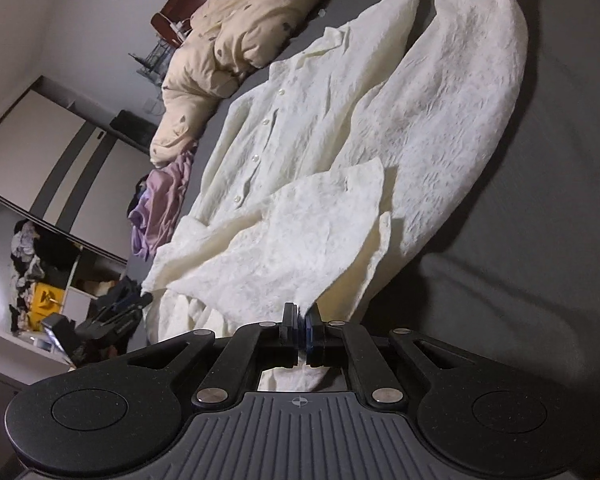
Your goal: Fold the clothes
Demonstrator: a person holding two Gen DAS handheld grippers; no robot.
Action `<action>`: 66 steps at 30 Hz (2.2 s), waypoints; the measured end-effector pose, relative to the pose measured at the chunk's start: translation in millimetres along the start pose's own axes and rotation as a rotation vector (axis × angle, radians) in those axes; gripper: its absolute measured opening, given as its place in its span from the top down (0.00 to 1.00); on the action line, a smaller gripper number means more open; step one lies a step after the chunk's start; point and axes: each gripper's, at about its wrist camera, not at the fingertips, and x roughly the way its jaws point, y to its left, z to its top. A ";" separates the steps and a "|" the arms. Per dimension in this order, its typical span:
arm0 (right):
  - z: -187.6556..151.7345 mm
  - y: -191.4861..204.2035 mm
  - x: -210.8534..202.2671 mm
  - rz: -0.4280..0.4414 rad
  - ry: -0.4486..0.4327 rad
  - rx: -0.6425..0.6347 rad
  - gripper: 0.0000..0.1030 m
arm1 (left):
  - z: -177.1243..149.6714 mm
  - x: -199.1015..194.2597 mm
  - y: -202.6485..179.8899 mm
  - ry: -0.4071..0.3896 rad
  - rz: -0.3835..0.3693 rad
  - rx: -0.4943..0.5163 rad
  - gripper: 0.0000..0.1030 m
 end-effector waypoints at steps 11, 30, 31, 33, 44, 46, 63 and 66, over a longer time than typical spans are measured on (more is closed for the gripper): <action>1.6 5.2 -9.5 0.039 -0.049 -0.033 0.27 | -2.7 -10.6 14.7 -0.041 -0.045 -0.068 0.73; 63.9 8.8 32.2 0.123 -0.045 0.151 0.97 | 4.5 -12.5 18.4 -0.089 -0.041 -0.166 0.94; 73.5 17.0 29.5 0.133 -0.060 0.137 0.97 | 4.8 -14.4 21.6 -0.093 -0.048 -0.189 0.94; 93.7 35.3 22.8 0.158 -0.097 0.107 0.97 | 6.6 -16.3 28.9 -0.091 -0.068 -0.237 0.95; 104.6 115.4 -59.9 0.414 -0.301 -0.116 0.97 | 15.0 -36.1 50.8 -0.134 -0.067 -0.298 0.98; 80.2 85.1 -59.7 0.336 -0.268 -0.069 0.97 | 6.4 -38.0 44.5 -0.129 -0.107 -0.252 0.97; 43.2 67.8 11.5 -0.134 -0.201 -0.405 0.20 | 8.9 -21.6 -32.1 -0.146 -0.192 0.067 0.52; 52.8 68.8 41.6 -0.180 -0.168 -0.486 0.20 | 8.2 -17.7 -44.6 -0.151 -0.178 0.096 0.49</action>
